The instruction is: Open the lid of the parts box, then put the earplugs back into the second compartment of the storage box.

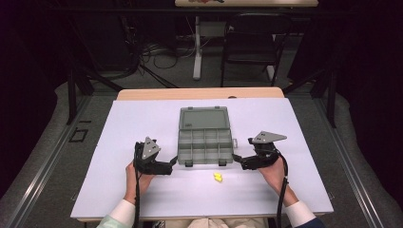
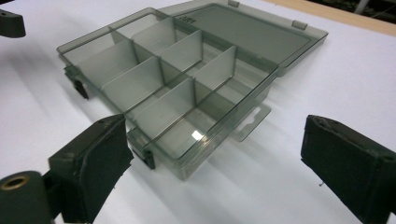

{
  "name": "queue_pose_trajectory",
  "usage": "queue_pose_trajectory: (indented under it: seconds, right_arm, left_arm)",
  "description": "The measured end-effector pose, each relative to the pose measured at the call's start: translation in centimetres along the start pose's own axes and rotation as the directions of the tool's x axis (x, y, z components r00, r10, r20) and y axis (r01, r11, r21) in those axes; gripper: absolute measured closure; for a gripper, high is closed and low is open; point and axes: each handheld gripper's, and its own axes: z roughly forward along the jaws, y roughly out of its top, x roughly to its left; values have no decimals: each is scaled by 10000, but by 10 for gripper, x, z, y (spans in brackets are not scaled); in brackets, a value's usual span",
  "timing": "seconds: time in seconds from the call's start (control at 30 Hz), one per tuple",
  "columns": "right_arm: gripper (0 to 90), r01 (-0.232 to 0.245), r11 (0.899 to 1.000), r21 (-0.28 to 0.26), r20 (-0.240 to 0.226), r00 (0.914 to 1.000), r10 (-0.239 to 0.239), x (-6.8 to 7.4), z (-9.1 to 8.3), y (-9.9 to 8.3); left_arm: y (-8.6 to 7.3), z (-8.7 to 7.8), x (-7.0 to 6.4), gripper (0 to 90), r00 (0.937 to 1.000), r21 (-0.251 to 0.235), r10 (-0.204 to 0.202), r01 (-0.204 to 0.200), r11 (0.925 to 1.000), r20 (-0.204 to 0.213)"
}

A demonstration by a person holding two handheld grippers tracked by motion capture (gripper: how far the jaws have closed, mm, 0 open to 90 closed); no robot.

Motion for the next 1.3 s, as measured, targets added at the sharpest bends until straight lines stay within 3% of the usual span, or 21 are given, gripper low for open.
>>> queue_pose_trajectory:
  seconds: [0.17,0.33,0.5,0.8,1.03,1.3]
  right_arm:
    - [35,80,9998,180,-93,9999,-78,6,-2,-6]
    - [4,169,9993,339,-288,9995,-160,12,-6,-11]
    - [0,453,9973,582,-336,9985,-434,19,-8,-18]
    - [0,717,9957,581,-425,9967,-693,26,-11,-22]
    - [0,644,9961,608,-862,9945,-590,34,-13,-19]
    - [0,1135,9895,898,-1130,9882,-1031,48,-10,-18]
  left_arm:
    - [-6,-9,-3,1,9999,-58,-90,90,9999,-52]
    - [-13,-18,0,1,9983,-156,-568,570,9983,118]
    - [-16,-21,3,1,9974,-230,-712,714,9972,75]
    - [-19,-23,2,0,9988,-175,-483,481,9987,-79]
    - [-20,-21,2,0,9991,-193,-380,377,9991,-191]
    - [-19,-18,2,0,9997,-139,-183,180,9997,-176]
